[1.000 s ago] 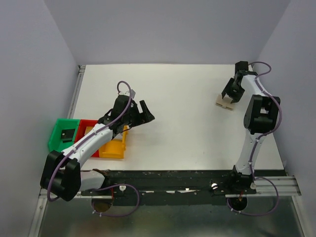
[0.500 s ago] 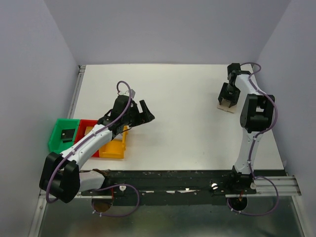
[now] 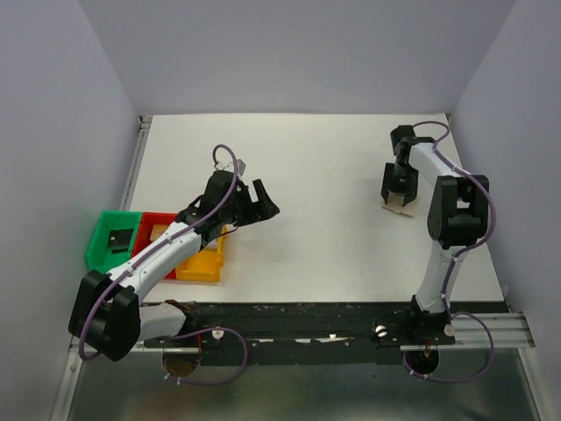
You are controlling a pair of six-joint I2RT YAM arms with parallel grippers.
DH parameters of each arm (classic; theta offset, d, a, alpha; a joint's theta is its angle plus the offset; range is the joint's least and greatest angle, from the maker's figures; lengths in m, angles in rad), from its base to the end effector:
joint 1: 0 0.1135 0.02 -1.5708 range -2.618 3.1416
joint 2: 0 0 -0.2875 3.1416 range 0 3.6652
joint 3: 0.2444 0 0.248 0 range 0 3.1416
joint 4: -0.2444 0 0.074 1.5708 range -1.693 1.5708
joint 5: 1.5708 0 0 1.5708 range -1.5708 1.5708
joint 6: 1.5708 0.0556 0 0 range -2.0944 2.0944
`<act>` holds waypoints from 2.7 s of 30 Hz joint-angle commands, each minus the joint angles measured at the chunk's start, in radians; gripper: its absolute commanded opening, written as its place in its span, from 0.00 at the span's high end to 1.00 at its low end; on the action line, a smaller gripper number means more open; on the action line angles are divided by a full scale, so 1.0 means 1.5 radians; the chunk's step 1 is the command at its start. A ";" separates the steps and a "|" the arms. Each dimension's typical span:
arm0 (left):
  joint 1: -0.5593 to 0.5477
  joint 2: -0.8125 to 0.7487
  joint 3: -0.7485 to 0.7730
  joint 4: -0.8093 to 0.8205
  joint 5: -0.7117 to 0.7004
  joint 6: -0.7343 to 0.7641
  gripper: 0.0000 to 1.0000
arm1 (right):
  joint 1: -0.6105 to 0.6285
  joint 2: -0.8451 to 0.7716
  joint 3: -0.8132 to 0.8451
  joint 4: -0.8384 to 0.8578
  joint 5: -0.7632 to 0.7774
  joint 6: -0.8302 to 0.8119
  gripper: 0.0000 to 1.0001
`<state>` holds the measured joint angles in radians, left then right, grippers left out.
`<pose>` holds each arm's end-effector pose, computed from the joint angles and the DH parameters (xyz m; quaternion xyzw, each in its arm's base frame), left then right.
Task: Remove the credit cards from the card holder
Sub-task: Move the card holder to the center of the board, then pick up the card holder from the center of the board.
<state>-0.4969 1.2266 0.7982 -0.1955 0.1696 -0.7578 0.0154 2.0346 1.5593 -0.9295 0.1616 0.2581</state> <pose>0.2340 -0.1376 0.2635 -0.0771 0.8843 -0.3277 0.3236 0.4114 -0.0026 0.1868 0.1269 0.9852 -0.0684 0.0928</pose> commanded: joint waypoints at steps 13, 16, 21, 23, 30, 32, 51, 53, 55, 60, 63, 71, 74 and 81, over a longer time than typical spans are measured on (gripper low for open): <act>-0.034 -0.046 -0.014 0.025 -0.001 -0.007 0.06 | 0.182 -0.131 -0.124 0.022 -0.025 0.031 0.37; -0.036 -0.052 -0.019 0.021 -0.007 -0.006 0.06 | 0.181 -0.218 -0.166 0.075 -0.001 0.072 0.34; -0.038 -0.055 -0.023 0.017 -0.010 -0.009 0.06 | 0.171 -0.270 -0.155 0.089 0.026 0.101 0.26; -0.038 -0.056 -0.025 0.017 -0.011 -0.010 0.06 | 0.152 -0.264 -0.151 0.085 0.020 0.112 0.24; -0.041 -0.062 -0.039 0.015 -0.018 -0.014 0.06 | 0.063 -0.211 -0.183 0.115 -0.079 0.160 0.26; -0.043 -0.060 -0.040 0.016 -0.020 -0.013 0.06 | 0.063 -0.194 -0.184 0.121 -0.092 0.162 0.27; -0.060 -0.034 -0.046 0.026 -0.024 -0.020 0.07 | 0.148 -0.129 -0.204 0.111 -0.128 0.137 0.26; -0.060 -0.034 -0.045 0.025 -0.023 -0.021 0.06 | 0.159 -0.125 -0.195 0.095 -0.094 0.134 0.26; -0.061 -0.037 -0.044 0.023 -0.028 -0.018 0.06 | 0.167 -0.127 -0.191 0.083 -0.055 0.127 0.24; -0.061 -0.035 -0.043 0.022 -0.027 -0.016 0.07 | 0.180 -0.146 -0.189 0.067 0.020 0.104 0.22; -0.061 -0.032 -0.041 0.023 -0.027 -0.018 0.07 | 0.196 -0.163 -0.188 0.067 0.048 0.097 0.21; -0.061 -0.035 -0.048 0.026 -0.029 -0.026 0.06 | 0.270 -0.162 -0.161 0.053 0.141 0.062 0.20; -0.062 -0.038 -0.053 0.026 -0.030 -0.027 0.06 | 0.285 -0.142 -0.156 0.047 0.168 0.052 0.20; -0.062 -0.041 -0.057 0.027 -0.030 -0.028 0.07 | 0.289 -0.111 -0.173 0.049 0.202 0.025 0.24</act>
<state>-0.5846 1.1728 0.7277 -0.1726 0.1425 -0.7937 0.4480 1.8309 1.3037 -0.8330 0.3935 0.3279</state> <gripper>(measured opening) 0.936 0.769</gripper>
